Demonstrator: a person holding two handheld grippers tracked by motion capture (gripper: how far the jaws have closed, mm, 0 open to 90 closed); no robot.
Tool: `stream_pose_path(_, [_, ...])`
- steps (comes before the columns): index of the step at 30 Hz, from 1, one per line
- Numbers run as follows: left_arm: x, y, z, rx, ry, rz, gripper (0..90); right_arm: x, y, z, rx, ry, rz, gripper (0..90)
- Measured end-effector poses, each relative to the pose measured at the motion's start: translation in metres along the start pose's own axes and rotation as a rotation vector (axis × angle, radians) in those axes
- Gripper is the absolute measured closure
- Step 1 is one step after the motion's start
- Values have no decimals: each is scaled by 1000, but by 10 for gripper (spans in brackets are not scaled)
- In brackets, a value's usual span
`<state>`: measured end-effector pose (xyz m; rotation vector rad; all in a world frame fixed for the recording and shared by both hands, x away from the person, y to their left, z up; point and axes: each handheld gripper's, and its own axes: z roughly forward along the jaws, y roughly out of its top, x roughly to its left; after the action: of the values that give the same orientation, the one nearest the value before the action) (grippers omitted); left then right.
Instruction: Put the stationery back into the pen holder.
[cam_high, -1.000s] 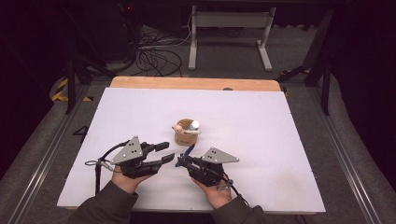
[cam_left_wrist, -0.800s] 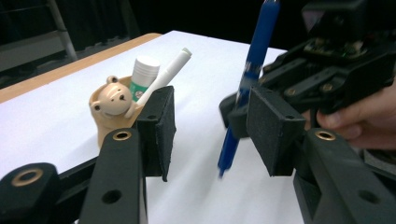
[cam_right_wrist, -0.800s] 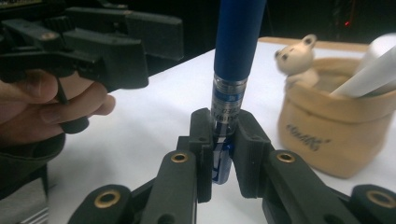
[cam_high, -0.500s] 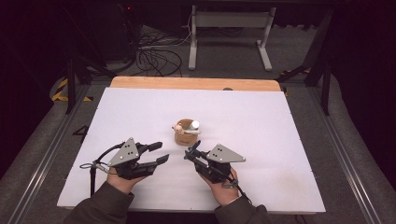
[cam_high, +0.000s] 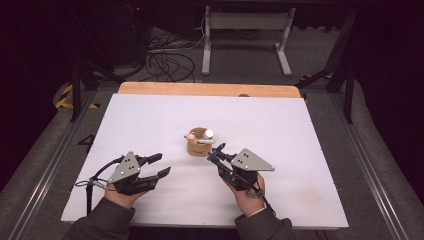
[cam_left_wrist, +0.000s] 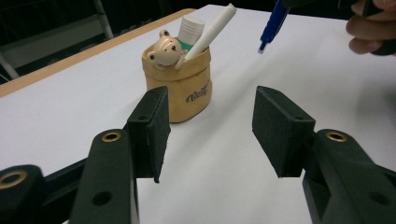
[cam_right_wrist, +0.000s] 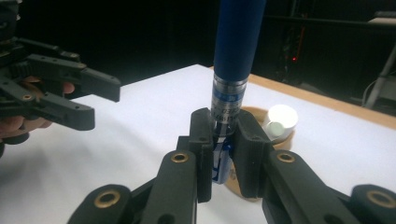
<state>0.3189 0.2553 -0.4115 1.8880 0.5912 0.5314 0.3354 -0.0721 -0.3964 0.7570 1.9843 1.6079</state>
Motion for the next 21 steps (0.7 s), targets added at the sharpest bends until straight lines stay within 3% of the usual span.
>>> stream_pose_path(11, [6,-6,-4,-10,31,2,461,-12,24,-9,-30,-79,-20,798])
stream_pose_path(21, [10,-13,-10,-9,59,-1,448,-9,33,7,-43,-85,-35,797])
